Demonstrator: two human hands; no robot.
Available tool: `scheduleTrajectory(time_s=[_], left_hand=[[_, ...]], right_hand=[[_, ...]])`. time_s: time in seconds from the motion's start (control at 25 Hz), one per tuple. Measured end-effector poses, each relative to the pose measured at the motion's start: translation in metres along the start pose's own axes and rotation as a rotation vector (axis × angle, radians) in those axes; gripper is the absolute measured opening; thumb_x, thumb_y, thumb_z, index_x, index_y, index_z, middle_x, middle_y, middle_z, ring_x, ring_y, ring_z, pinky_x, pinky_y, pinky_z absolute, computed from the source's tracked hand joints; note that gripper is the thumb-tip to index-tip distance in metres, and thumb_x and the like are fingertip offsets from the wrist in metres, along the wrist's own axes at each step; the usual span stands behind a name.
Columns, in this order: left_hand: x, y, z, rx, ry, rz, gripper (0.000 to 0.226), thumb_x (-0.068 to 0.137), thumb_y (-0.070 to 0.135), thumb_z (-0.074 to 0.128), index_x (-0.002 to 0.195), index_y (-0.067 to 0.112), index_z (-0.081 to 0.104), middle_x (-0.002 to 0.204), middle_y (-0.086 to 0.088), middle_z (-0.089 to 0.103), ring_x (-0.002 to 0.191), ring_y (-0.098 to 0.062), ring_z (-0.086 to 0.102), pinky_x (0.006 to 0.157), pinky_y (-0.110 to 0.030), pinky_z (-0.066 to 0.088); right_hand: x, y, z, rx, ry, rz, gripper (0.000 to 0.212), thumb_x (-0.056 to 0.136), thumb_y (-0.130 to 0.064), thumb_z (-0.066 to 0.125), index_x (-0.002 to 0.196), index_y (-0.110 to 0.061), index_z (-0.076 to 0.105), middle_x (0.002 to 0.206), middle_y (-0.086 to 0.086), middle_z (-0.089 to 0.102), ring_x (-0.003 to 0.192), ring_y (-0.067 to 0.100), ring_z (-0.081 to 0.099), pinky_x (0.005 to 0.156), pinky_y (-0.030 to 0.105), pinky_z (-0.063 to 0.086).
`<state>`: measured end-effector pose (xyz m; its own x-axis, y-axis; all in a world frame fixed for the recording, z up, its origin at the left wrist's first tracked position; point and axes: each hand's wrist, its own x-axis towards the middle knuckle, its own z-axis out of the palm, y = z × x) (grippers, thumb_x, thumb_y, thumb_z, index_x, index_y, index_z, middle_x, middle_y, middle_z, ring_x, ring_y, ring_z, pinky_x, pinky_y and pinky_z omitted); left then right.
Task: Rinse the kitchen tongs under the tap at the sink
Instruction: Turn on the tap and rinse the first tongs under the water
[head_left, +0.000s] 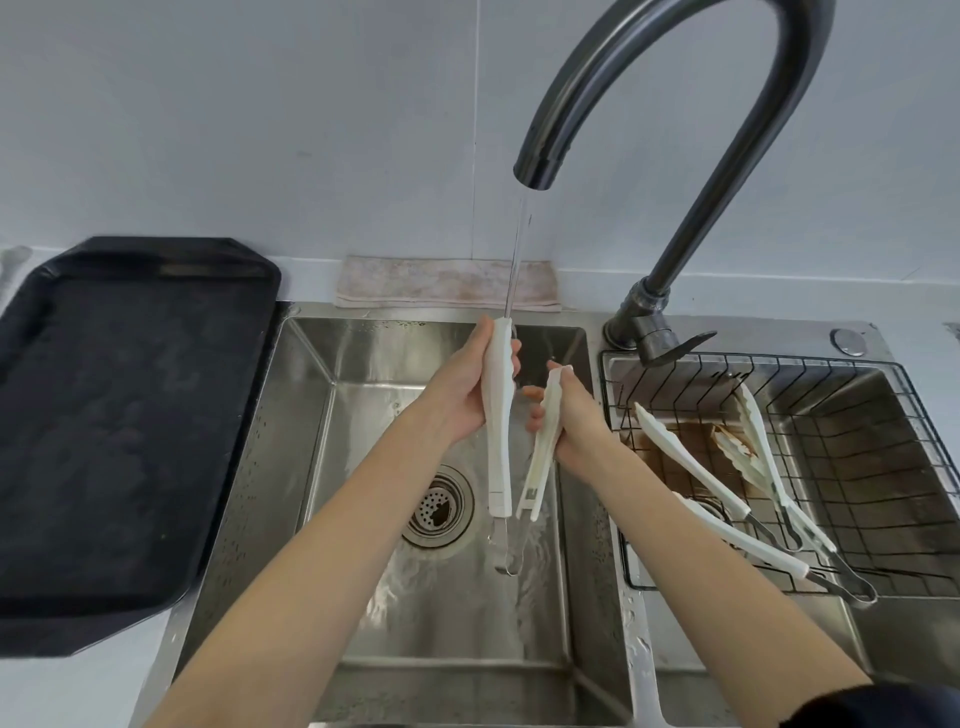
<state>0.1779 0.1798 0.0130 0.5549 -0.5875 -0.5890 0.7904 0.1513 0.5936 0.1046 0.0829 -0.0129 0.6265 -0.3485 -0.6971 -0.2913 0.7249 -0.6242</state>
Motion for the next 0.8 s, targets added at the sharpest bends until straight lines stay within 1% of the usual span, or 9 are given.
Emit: scheduleTrajectory(time_s=[0.16, 0.28, 0.36, 0.48, 0.56, 0.6, 0.68, 0.72, 0.8], left_hand=[[0.002, 0.002, 0.002, 0.104, 0.152, 0.006, 0.033, 0.092, 0.034, 0.047, 0.069, 0.015, 0.058, 0.042, 0.005, 0.054, 0.038, -0.008, 0.048, 0.038, -0.015, 0.041], [0.006, 0.002, 0.002, 0.206, 0.326, 0.067, 0.029, 0.093, 0.028, 0.044, 0.068, 0.017, 0.055, 0.051, 0.003, 0.044, 0.039, -0.008, 0.038, 0.036, -0.015, 0.033], [0.006, 0.006, -0.001, 0.167, 0.374, 0.102, 0.033, 0.095, 0.031, 0.037, 0.071, 0.018, 0.055, 0.054, 0.004, 0.041, 0.040, -0.007, 0.036, 0.033, -0.012, 0.029], [0.004, 0.012, -0.014, 0.092, 0.386, 0.107, 0.047, 0.098, 0.039, 0.025, 0.077, 0.012, 0.058, 0.051, 0.003, 0.046, 0.038, -0.008, 0.041, 0.035, -0.014, 0.034], [-0.001, 0.015, -0.019, 0.049, 0.341, 0.077, 0.055, 0.097, 0.044, 0.022, 0.091, 0.008, 0.063, 0.046, 0.000, 0.052, 0.039, -0.010, 0.047, 0.045, -0.018, 0.047], [-0.002, 0.014, -0.021, 0.036, 0.302, 0.063, 0.059, 0.096, 0.048, 0.019, 0.107, 0.008, 0.061, 0.054, -0.006, 0.060, 0.048, -0.013, 0.057, 0.062, -0.022, 0.055], [-0.006, 0.009, -0.023, -0.018, 0.262, 0.049, 0.066, 0.094, 0.052, 0.020, 0.131, 0.003, 0.044, 0.100, -0.021, 0.068, 0.099, -0.025, 0.065, 0.092, -0.035, 0.048], [-0.008, 0.006, -0.023, -0.065, 0.250, 0.064, 0.061, 0.095, 0.047, 0.025, 0.133, 0.001, 0.039, 0.111, -0.019, 0.063, 0.115, -0.028, 0.058, 0.093, -0.038, 0.046], [-0.015, 0.001, -0.025, -0.123, 0.228, 0.105, 0.038, 0.098, 0.023, 0.036, 0.127, -0.002, 0.037, 0.098, -0.012, 0.059, 0.112, -0.026, 0.055, 0.088, -0.038, 0.046]], right_hand=[[-0.005, 0.000, 0.011, -0.134, -0.073, -0.110, 0.030, 0.099, -0.037, 0.030, 0.124, -0.027, 0.044, 0.072, 0.002, 0.054, 0.044, 0.006, 0.045, 0.044, 0.020, 0.037], [-0.012, 0.001, 0.022, -0.415, -0.099, -0.316, 0.017, 0.097, -0.032, 0.037, 0.104, -0.030, 0.053, 0.066, -0.004, 0.055, 0.042, 0.000, 0.051, 0.046, 0.018, 0.044], [-0.014, -0.002, 0.031, -0.535, -0.115, -0.431, 0.011, 0.094, -0.028, 0.045, 0.102, -0.024, 0.052, 0.059, -0.005, 0.053, 0.041, 0.001, 0.050, 0.045, 0.016, 0.045], [-0.014, -0.013, 0.044, -0.653, -0.069, -0.537, 0.015, 0.090, -0.028, 0.054, 0.102, -0.022, 0.047, 0.054, -0.005, 0.054, 0.038, 0.003, 0.051, 0.045, 0.018, 0.045], [-0.013, -0.020, 0.054, -0.708, 0.003, -0.601, 0.017, 0.089, -0.031, 0.054, 0.100, -0.023, 0.044, 0.060, -0.003, 0.057, 0.042, 0.006, 0.054, 0.046, 0.020, 0.045], [-0.012, -0.022, 0.059, -0.740, 0.045, -0.627, 0.019, 0.089, -0.035, 0.053, 0.100, -0.022, 0.044, 0.065, 0.000, 0.058, 0.048, 0.011, 0.056, 0.050, 0.024, 0.047], [-0.011, -0.024, 0.069, -0.793, 0.107, -0.651, 0.032, 0.089, -0.042, 0.050, 0.109, -0.018, 0.046, 0.076, 0.005, 0.058, 0.065, 0.022, 0.058, 0.065, 0.036, 0.052], [-0.010, -0.025, 0.073, -0.802, 0.125, -0.647, 0.039, 0.089, -0.045, 0.048, 0.114, -0.015, 0.046, 0.078, 0.004, 0.057, 0.073, 0.024, 0.057, 0.073, 0.040, 0.052], [-0.009, -0.028, 0.078, -0.777, 0.149, -0.611, 0.046, 0.090, -0.049, 0.043, 0.118, -0.013, 0.046, 0.077, 0.001, 0.053, 0.079, 0.023, 0.054, 0.079, 0.044, 0.050]])
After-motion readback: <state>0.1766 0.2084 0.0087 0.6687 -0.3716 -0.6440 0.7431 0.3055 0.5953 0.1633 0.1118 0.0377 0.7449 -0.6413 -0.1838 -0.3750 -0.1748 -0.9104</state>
